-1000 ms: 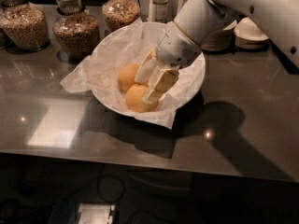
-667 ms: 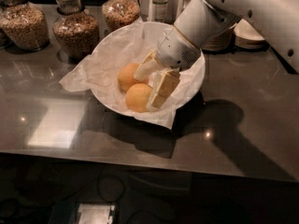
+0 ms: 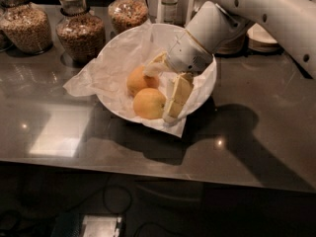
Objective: Pick orange from white bowl
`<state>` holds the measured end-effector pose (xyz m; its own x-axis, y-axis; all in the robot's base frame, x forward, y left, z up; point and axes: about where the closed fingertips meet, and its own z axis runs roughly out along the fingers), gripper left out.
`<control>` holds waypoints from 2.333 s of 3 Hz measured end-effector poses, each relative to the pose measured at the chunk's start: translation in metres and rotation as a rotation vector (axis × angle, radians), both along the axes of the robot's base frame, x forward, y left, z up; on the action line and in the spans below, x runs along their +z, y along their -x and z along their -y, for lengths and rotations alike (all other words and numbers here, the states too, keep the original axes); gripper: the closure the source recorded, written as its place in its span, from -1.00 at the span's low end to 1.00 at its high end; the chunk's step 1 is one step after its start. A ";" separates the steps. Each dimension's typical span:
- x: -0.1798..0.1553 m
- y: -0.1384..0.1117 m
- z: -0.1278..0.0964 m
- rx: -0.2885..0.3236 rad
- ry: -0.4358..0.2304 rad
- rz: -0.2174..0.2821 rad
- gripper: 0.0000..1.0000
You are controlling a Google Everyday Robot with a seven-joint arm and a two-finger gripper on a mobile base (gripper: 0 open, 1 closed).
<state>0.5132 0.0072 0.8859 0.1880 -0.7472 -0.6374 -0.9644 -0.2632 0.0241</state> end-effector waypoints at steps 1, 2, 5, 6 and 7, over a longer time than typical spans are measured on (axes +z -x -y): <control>0.000 -0.003 0.003 -0.012 0.000 -0.002 -0.62; 0.007 -0.019 0.006 -0.059 0.011 0.058 -0.44; 0.057 -0.048 0.005 -0.105 0.074 0.214 -0.44; 0.038 -0.048 0.006 -0.125 0.049 0.167 -0.42; 0.017 -0.042 0.008 -0.150 0.030 0.110 -0.10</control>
Offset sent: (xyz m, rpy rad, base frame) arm 0.0406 -0.0152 0.0158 -0.0232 -0.1393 -0.1295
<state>0.5555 -0.0009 0.9033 0.1402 -0.7907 -0.5960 -0.9901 -0.1169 -0.0779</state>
